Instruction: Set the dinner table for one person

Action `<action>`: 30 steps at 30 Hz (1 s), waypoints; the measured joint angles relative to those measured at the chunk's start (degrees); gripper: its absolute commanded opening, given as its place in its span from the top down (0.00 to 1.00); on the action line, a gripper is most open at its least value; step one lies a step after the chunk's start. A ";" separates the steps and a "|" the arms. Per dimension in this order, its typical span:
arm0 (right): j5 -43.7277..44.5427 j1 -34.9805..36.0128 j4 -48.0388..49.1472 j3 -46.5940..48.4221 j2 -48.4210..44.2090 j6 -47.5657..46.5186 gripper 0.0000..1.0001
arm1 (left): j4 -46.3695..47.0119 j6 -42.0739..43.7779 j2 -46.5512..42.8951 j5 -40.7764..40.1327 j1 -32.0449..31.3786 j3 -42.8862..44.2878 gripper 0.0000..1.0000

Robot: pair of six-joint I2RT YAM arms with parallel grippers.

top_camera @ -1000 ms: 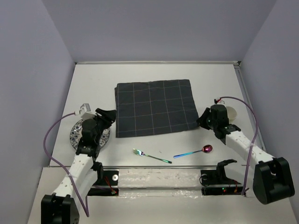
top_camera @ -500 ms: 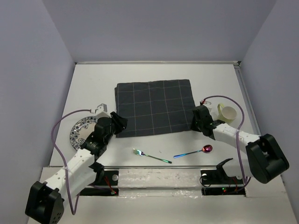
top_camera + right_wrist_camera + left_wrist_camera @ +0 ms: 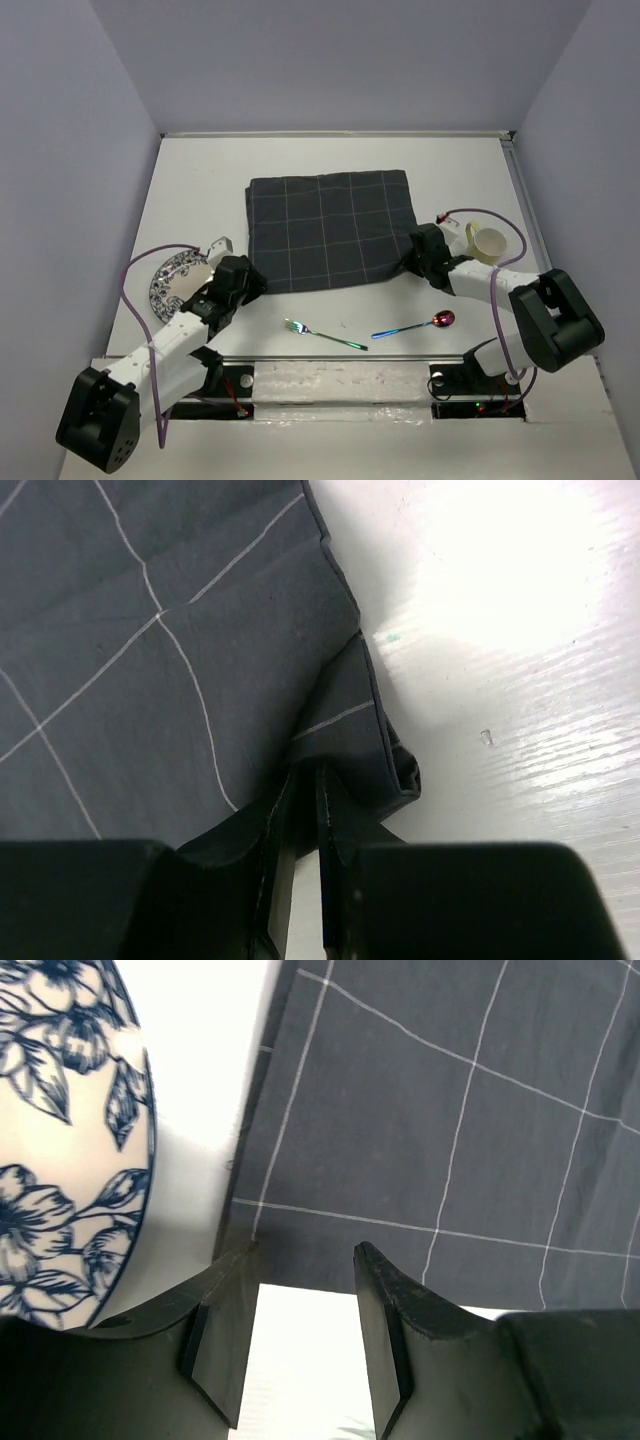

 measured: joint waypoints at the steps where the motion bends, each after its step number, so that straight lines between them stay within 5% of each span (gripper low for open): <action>1: -0.70 -0.02 1.27 -1.09 -0.63 0.72 0.82 | -0.68 0.04 -0.24 -0.39 0.00 0.20 0.48; 13: -5.44 -0.26 0.15 -8.72 -11.10 2.82 0.82 | -2.82 2.47 0.98 -6.49 -0.02 7.91 0.47; 21: -4.35 -0.26 -5.27 -9.40 -16.96 1.16 0.68 | -2.93 3.74 0.20 -8.09 -0.02 7.98 0.45; 30: -8.87 1.75 -8.61 1.97 -23.50 -9.31 0.59 | -6.47 11.06 -13.88 -7.63 -0.02 19.80 0.28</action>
